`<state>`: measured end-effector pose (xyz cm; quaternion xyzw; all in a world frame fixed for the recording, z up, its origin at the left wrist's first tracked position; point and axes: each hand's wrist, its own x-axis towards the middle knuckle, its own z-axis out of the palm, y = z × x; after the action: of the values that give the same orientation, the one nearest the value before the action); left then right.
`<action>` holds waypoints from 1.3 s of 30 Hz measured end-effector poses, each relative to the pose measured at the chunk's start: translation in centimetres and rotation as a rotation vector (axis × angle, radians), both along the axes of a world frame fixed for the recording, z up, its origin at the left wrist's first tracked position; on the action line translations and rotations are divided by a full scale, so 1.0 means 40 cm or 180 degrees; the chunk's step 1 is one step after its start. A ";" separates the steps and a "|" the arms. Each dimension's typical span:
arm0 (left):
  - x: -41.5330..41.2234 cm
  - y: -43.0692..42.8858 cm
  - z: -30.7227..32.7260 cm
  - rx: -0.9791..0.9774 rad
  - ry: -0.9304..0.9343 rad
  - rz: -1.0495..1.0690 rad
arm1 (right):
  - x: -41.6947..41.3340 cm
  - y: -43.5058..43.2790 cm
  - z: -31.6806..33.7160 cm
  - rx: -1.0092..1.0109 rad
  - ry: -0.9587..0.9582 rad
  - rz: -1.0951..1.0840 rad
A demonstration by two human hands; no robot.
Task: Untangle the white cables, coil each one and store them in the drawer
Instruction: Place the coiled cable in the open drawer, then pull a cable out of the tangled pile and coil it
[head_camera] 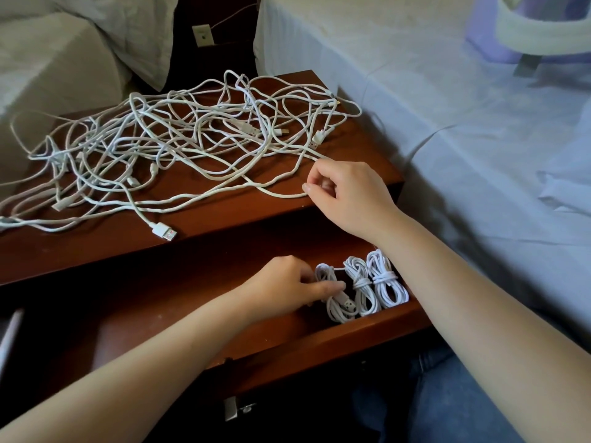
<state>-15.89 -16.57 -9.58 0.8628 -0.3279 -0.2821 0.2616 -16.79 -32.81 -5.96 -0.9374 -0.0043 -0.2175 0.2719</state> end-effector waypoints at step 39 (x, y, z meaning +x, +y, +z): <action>0.339 0.382 0.149 -0.2532 -0.1857 0.2750 | 0.286 0.387 0.029 -0.0283 -0.0712 0.1128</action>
<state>-2.33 -1.27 -3.63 0.7954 -0.0886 0.2367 0.5509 -5.37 -17.32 -4.79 -0.9031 -0.2089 -0.2686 0.2621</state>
